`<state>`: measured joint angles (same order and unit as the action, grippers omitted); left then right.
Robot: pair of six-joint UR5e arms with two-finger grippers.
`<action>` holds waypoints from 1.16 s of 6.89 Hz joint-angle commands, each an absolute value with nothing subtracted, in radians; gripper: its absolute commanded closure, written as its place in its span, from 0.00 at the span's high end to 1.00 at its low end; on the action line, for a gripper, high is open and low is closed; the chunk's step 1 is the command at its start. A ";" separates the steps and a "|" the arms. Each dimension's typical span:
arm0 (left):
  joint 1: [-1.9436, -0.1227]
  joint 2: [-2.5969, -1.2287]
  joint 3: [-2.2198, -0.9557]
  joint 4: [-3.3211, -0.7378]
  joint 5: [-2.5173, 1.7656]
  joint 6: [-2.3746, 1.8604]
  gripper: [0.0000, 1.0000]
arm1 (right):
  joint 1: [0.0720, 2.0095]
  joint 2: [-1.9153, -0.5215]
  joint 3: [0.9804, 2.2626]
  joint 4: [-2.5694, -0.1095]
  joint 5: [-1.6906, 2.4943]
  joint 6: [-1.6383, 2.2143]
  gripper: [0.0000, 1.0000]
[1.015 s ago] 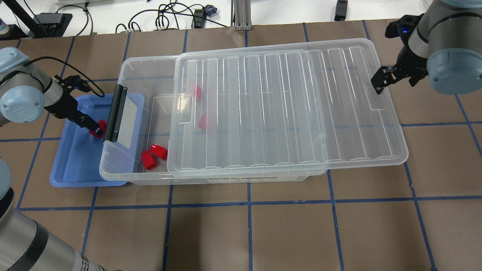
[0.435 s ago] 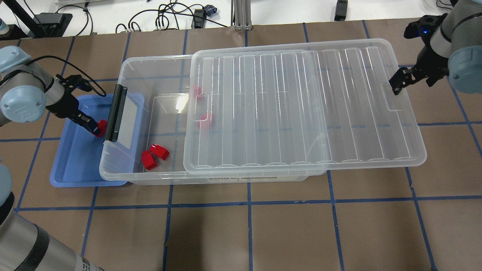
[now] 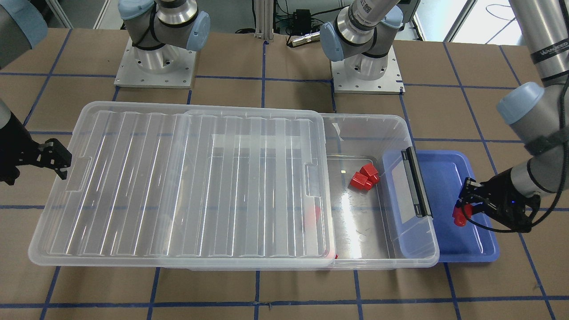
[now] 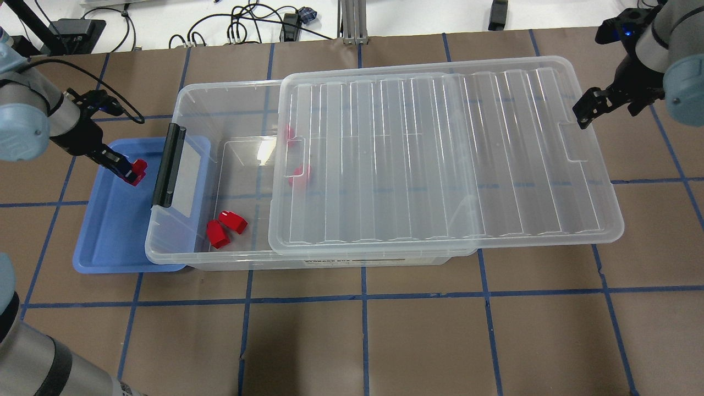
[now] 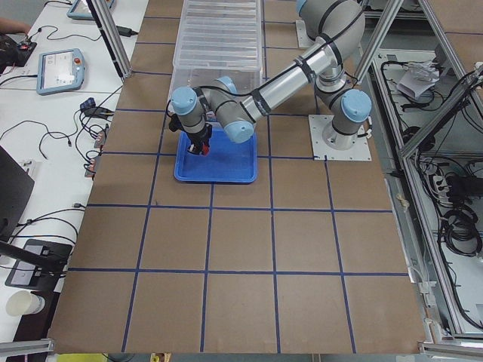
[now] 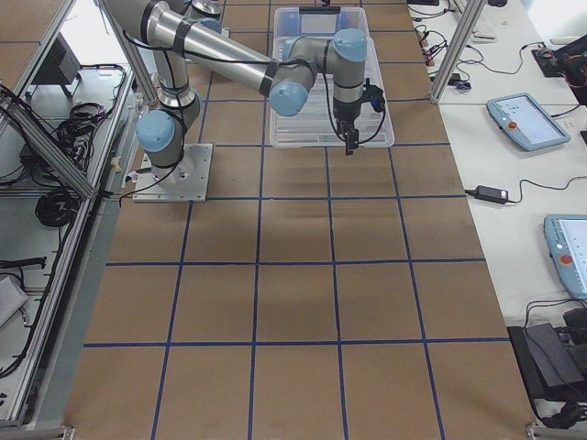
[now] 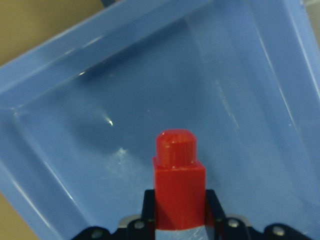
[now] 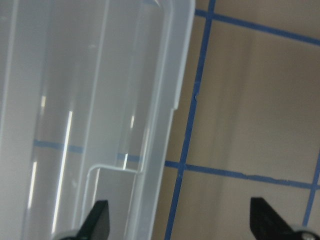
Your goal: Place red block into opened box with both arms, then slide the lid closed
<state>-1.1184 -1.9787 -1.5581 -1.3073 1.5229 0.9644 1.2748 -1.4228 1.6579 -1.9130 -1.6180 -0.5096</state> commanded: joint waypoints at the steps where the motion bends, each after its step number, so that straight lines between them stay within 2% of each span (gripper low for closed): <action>1: -1.256 -1.944 -1.311 -1.580 1.578 0.768 0.00 | 1.410 -1.478 1.518 -1.687 -1.576 -0.397 1.00; 2: -1.350 -1.924 -1.234 -1.670 1.583 0.650 0.00 | 1.495 -1.514 1.497 -1.655 -1.575 -0.242 1.00; 3: -1.433 -1.904 -1.233 -1.686 1.575 0.533 0.00 | 1.558 -1.549 1.509 -1.620 -1.574 -0.116 1.00; 4: -1.501 -1.899 -1.276 -1.674 1.565 0.421 0.00 | 1.583 -1.563 1.516 -1.612 -1.575 0.050 1.00; 6: -1.529 -1.904 -1.430 -1.489 1.565 0.348 0.00 | 1.583 -1.571 1.529 -1.608 -1.571 0.064 1.00; 8: -1.537 -1.893 -1.526 -1.388 1.563 0.309 0.00 | 1.583 -1.574 1.534 -1.609 -1.571 0.063 1.00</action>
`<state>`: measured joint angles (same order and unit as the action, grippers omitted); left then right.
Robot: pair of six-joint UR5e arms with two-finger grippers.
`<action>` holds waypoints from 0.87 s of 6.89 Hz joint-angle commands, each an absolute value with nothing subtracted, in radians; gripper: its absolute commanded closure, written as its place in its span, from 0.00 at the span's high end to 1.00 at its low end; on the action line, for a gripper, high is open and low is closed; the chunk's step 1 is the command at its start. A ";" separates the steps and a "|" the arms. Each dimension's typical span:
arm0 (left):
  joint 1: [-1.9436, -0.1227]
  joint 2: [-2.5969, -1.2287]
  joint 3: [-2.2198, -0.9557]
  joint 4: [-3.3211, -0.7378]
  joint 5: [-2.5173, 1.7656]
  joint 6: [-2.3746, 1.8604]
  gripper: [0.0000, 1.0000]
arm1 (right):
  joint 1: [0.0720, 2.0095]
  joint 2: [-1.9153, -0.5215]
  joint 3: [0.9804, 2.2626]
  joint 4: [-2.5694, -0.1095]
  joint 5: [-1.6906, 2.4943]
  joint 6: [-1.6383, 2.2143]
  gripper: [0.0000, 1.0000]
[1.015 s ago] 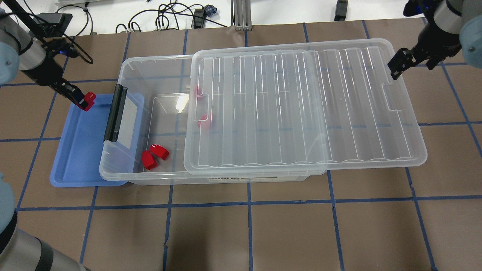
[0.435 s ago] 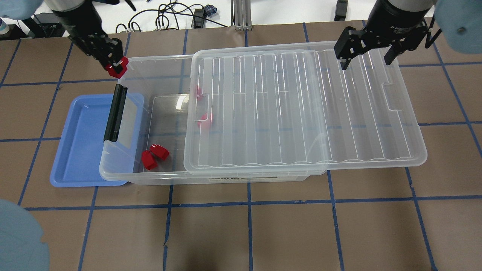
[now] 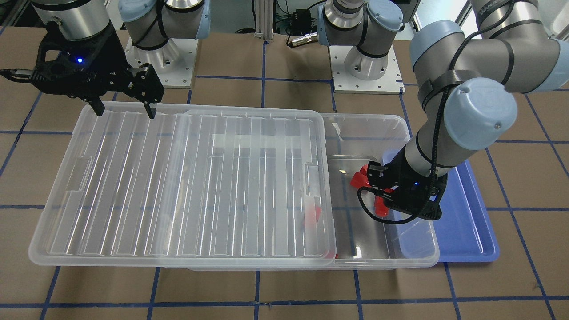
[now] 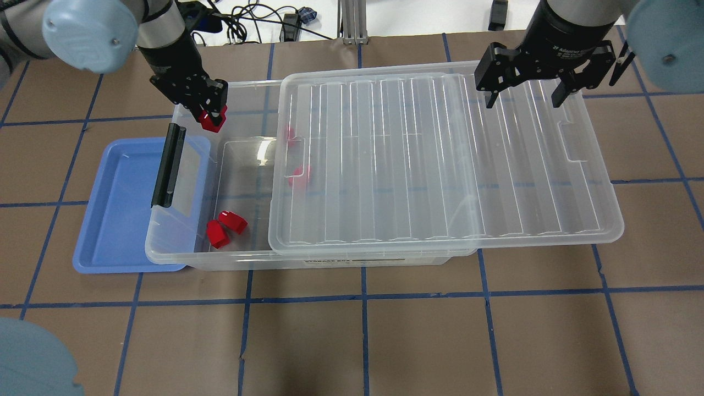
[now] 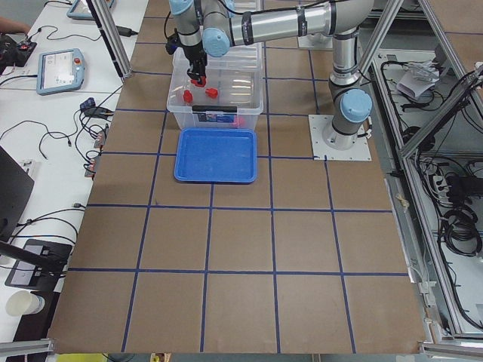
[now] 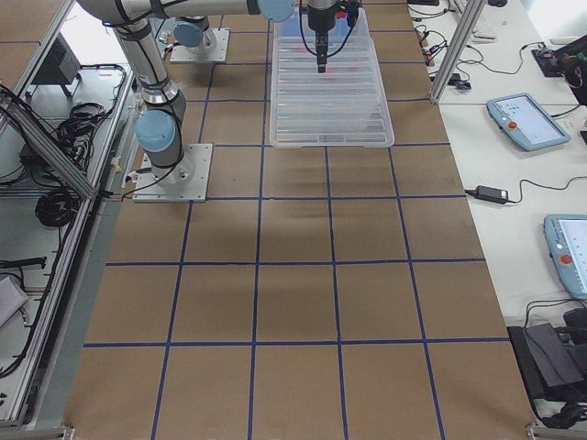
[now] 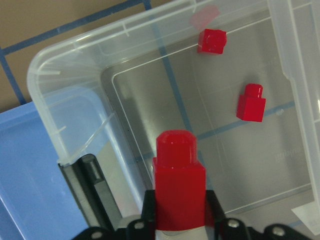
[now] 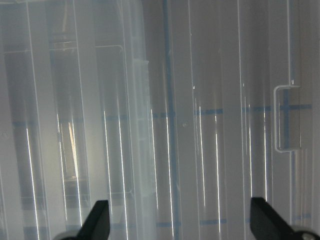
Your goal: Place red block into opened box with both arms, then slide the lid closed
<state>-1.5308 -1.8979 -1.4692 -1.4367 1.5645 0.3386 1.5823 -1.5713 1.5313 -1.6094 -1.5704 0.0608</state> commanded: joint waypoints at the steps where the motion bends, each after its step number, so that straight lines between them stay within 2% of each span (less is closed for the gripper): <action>1: -1.522 -1.896 -1.570 -1.335 1.563 0.314 0.00 | 1.583 -1.574 1.535 -1.609 -1.571 0.063 1.00; 4: -1.526 -1.876 -1.759 -1.183 1.559 0.295 0.00 | 1.585 -1.589 1.548 -1.606 -1.571 0.063 1.00; 6: -1.522 -1.878 -1.828 -1.082 1.559 0.285 0.00 | 1.585 -1.617 1.589 -1.623 -1.571 0.063 1.00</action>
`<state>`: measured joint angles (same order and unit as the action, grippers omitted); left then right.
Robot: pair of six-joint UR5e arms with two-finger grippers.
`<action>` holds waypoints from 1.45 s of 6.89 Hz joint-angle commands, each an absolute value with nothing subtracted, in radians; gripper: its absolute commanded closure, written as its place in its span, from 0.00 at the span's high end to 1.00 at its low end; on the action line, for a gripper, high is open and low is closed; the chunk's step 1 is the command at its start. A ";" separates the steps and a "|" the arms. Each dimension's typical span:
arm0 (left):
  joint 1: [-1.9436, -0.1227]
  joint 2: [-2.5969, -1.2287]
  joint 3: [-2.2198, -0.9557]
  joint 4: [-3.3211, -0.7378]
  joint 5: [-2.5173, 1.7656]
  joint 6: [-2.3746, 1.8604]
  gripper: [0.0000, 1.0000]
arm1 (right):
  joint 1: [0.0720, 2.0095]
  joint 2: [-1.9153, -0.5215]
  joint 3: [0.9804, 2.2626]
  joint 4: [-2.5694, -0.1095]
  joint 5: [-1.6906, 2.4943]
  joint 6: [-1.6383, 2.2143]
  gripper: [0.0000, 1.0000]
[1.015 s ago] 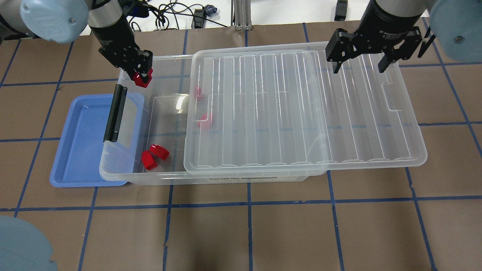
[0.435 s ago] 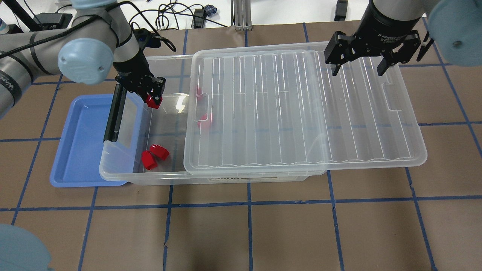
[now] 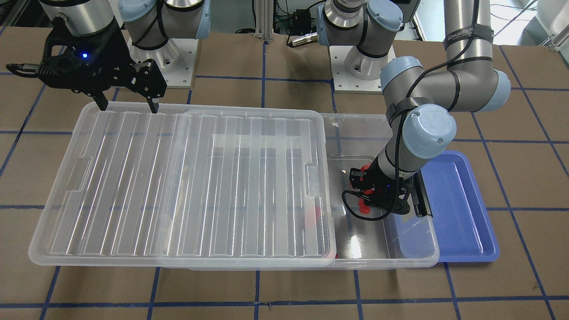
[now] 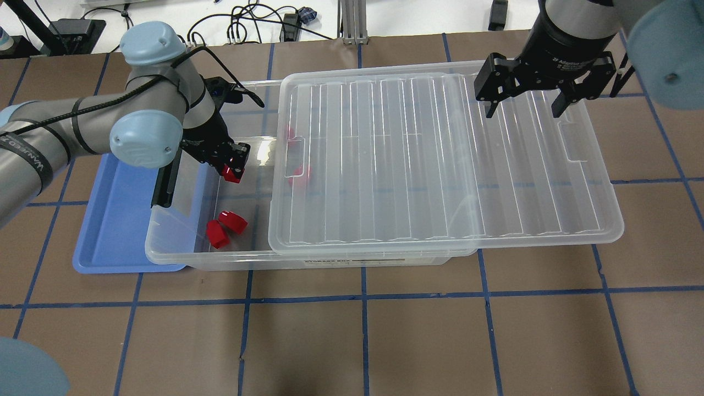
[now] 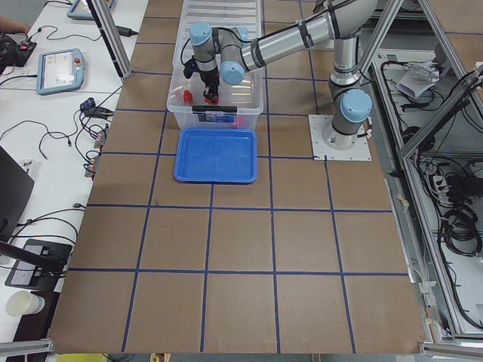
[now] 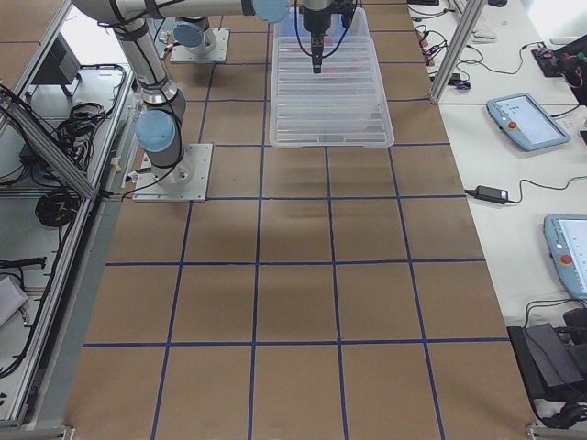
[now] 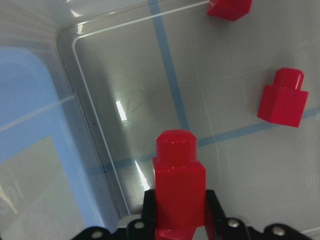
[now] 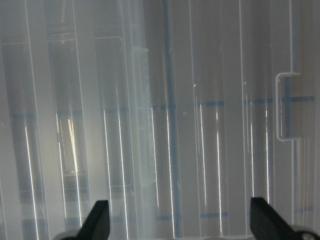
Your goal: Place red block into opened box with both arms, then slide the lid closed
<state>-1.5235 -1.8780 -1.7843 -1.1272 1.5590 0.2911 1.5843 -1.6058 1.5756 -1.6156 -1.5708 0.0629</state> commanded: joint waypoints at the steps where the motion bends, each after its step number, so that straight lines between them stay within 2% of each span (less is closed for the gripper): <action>1: -1.522 -1.891 -1.832 -1.059 1.552 0.273 0.00 | 1.583 -1.617 1.588 -1.623 -1.571 0.063 1.00; 2: -1.522 -1.894 -1.830 -1.057 1.534 0.267 0.00 | 1.583 -1.617 1.588 -1.623 -1.574 0.063 1.00; 3: -1.522 -1.901 -1.825 -1.057 1.531 0.173 0.92 | 1.583 -1.617 1.588 -1.623 -1.572 0.063 1.00; 4: -1.522 -1.891 -1.812 -1.060 1.532 0.138 1.00 | 1.583 -1.617 1.588 -1.623 -1.571 0.063 1.00; 5: -1.522 -1.885 -1.775 -1.075 1.532 0.137 1.00 | 1.583 -1.617 1.588 -1.623 -1.572 0.063 1.00; 8: -1.557 -1.850 -1.518 -1.396 1.536 0.132 1.00 | 1.563 -1.608 1.586 -1.623 -1.572 0.023 1.00; 10: -1.646 -1.795 -1.375 -1.572 1.551 0.121 1.00 | 1.446 -1.606 1.588 -1.608 -1.580 -0.067 1.00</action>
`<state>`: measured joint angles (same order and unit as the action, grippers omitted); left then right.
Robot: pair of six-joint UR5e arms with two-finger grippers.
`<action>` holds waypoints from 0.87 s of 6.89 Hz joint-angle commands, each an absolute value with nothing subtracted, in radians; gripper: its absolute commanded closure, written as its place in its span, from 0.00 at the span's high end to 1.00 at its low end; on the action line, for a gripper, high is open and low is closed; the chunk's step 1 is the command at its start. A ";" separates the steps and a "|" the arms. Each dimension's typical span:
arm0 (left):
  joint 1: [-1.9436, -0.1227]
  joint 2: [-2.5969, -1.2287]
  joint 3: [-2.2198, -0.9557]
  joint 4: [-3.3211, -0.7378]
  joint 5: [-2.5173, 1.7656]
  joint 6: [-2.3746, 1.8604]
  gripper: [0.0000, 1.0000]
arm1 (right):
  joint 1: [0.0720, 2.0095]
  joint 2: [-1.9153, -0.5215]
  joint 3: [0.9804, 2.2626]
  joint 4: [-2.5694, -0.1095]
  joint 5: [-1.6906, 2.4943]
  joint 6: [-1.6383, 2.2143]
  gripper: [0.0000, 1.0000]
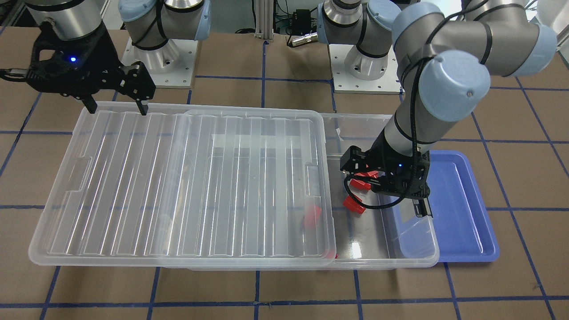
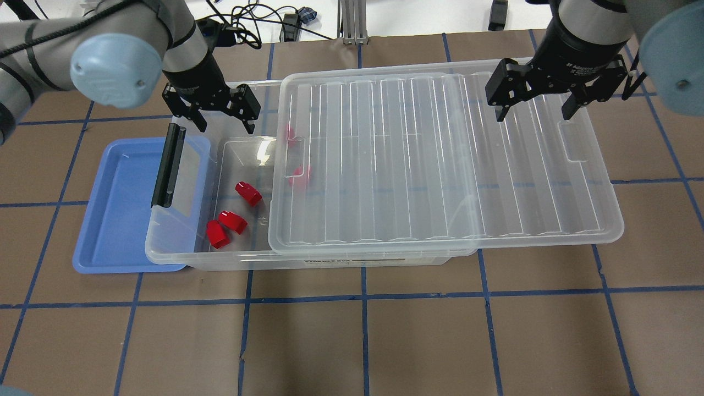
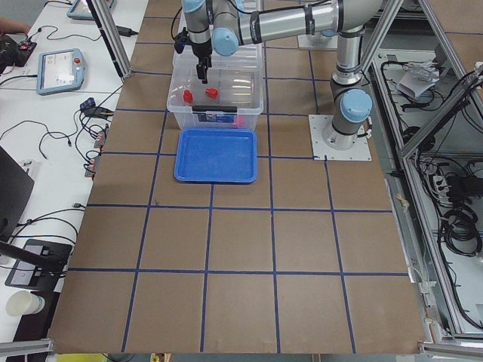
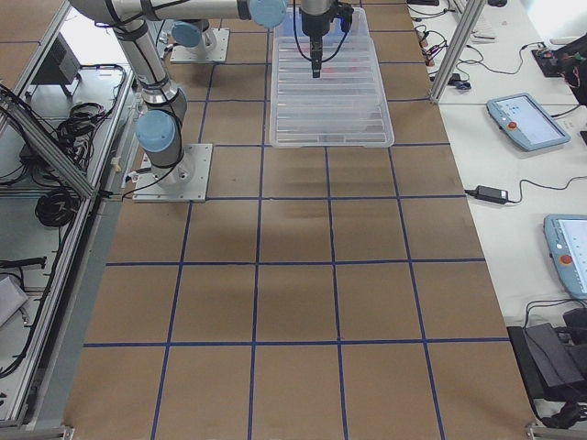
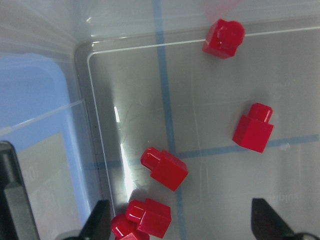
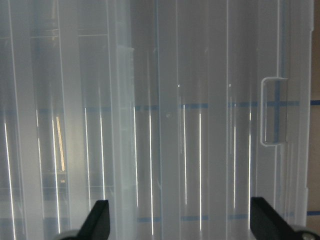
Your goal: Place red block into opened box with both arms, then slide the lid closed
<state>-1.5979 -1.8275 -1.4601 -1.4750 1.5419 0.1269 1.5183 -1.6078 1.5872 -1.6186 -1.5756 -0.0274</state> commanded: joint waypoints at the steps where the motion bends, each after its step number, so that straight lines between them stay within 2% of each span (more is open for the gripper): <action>1: -1.678 -1.764 -1.344 -1.635 1.546 0.095 1.00 | 1.354 -1.606 1.598 -1.605 -1.591 -0.162 1.00; 3: -1.651 -1.701 -1.360 -1.620 1.549 0.127 1.00 | 1.167 -1.595 1.629 -1.626 -1.586 -0.517 1.00; 6: -1.511 -1.652 -1.420 -1.625 1.563 0.199 1.00 | 1.063 -1.592 1.878 -1.879 -1.580 -0.594 1.00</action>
